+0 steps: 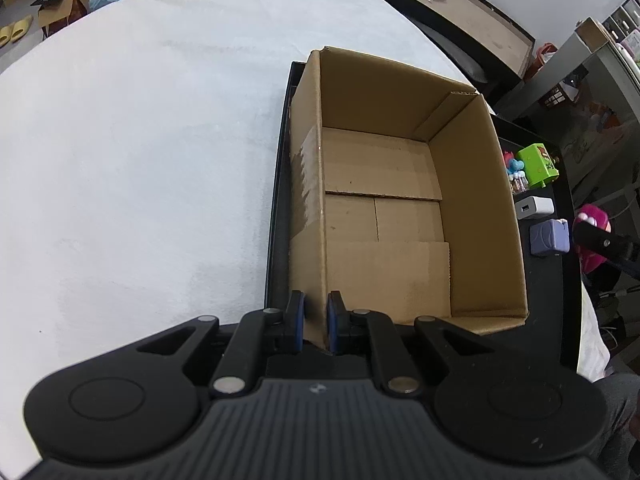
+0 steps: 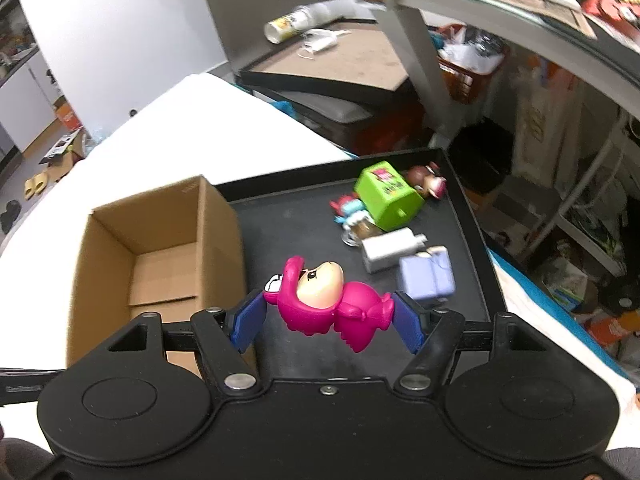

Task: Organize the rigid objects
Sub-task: 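Grasp the pink figurine with the right gripper and lift it, then carry the pink figurine into the box and open the right gripper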

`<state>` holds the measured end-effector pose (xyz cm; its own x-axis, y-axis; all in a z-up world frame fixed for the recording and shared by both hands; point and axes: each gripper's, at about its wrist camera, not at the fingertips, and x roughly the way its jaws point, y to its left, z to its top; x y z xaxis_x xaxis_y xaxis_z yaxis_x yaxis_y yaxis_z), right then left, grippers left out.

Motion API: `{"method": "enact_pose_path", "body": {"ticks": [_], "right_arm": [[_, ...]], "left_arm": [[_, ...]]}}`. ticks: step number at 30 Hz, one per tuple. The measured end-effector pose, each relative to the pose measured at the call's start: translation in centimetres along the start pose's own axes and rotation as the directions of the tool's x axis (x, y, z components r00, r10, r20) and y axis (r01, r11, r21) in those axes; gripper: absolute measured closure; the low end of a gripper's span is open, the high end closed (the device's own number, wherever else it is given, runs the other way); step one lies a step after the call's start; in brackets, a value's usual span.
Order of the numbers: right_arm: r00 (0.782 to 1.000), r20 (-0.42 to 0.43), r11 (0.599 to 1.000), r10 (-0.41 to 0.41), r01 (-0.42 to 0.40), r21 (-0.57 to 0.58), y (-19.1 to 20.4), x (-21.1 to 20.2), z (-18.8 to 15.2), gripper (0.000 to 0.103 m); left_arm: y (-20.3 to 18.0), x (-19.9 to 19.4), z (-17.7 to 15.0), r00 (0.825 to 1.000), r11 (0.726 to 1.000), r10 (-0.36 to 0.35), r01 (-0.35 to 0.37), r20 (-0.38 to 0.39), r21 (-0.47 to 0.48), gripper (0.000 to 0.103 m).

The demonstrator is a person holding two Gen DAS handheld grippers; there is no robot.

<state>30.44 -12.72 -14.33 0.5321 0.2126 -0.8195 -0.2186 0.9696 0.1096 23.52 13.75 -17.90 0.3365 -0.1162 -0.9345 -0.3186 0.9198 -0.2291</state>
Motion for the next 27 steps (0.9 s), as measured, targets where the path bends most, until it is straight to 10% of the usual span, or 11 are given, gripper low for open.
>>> {"method": "enact_pose_path", "body": {"ticks": [27], "right_arm": [[0.992,-0.034,0.977,0.119,-0.123,-0.173,10.0,0.1,3.0,0.036]], "left_arm": [[1.2,0.5,-0.1,1.0,0.999,-0.03,0.03,0.008,-0.026,0.091]]}}
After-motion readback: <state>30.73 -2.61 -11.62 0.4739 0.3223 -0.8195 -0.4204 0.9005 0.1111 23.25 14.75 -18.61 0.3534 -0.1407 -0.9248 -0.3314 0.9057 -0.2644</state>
